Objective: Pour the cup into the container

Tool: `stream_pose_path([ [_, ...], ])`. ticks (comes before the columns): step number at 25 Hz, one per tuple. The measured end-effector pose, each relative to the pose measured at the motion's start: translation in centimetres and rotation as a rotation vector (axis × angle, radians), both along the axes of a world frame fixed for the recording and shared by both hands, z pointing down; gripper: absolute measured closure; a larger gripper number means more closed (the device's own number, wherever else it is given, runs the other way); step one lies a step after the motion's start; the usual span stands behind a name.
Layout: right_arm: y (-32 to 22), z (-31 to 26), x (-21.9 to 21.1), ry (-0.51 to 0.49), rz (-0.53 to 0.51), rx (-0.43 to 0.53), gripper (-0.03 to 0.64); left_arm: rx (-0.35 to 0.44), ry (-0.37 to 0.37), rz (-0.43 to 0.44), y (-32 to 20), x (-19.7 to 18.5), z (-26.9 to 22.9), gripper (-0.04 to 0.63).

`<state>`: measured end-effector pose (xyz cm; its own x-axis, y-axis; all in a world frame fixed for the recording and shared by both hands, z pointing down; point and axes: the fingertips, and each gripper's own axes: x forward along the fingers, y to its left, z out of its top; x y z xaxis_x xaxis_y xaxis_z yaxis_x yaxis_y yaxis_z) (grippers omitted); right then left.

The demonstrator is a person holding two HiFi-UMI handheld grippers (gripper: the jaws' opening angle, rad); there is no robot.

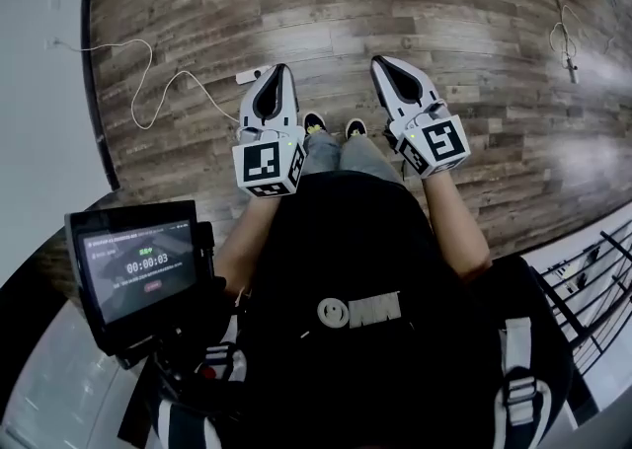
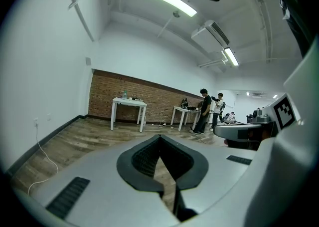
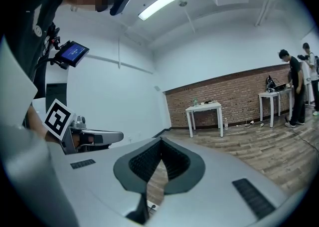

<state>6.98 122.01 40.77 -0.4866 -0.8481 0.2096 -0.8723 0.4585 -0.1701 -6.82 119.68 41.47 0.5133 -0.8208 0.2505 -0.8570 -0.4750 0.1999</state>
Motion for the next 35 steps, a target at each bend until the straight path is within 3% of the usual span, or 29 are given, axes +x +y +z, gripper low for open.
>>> stream_pose_path([
  [10,-6.1,1.0,2.0,-0.009,0.0,-0.012,0.612,-0.017,-0.014,-0.002,-5.8,1.8,0.6,0.598],
  [18,-12.6,0.5,5.1,0.024,-0.063,0.023,0.612,-0.001,-0.039,-0.018,-12.1,6.2,-0.6,0.598],
  [24,-17.0,0.0,6.8,-0.014,-0.076,0.034,0.612,0.016,-0.075,-0.005,-15.9,8.4,-1.2,0.598],
  [35,-22.6,0.1,6.6,-0.005,-0.114,0.023,0.612,0.004,-0.086,-0.039,-21.2,7.8,-0.8,0.598],
])
